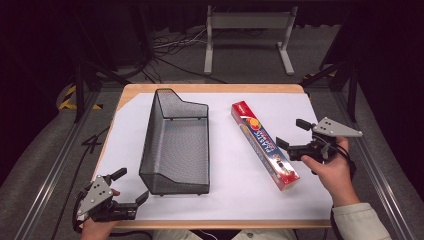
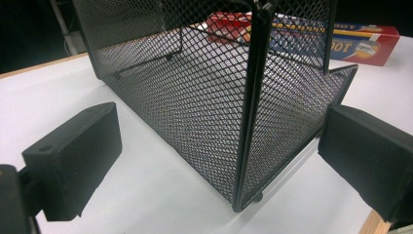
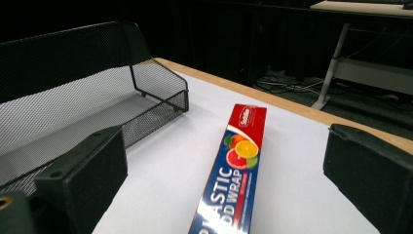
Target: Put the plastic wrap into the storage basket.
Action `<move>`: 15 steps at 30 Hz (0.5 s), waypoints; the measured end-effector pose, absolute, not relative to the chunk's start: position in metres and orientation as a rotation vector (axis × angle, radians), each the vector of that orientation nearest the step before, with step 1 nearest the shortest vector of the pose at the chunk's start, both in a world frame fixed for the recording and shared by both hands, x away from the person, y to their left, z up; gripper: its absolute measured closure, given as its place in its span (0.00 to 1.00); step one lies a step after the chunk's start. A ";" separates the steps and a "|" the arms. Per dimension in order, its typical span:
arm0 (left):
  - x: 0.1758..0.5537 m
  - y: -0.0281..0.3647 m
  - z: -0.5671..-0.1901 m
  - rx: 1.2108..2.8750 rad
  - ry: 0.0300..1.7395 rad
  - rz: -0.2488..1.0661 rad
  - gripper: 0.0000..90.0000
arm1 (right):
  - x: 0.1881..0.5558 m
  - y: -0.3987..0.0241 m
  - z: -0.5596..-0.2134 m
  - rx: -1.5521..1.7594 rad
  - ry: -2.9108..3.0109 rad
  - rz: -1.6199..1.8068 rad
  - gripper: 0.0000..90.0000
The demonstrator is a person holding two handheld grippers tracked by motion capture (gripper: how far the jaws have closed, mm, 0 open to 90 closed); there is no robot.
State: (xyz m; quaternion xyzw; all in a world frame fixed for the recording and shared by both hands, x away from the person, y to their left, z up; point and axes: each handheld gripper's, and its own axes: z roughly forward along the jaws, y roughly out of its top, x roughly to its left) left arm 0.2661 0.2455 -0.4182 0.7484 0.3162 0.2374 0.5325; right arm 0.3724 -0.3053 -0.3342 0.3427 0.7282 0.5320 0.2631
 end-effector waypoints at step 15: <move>0.267 0.246 -0.420 1.787 0.759 0.552 0.04 | 0.422 -0.269 -0.331 0.973 2.031 1.383 0.05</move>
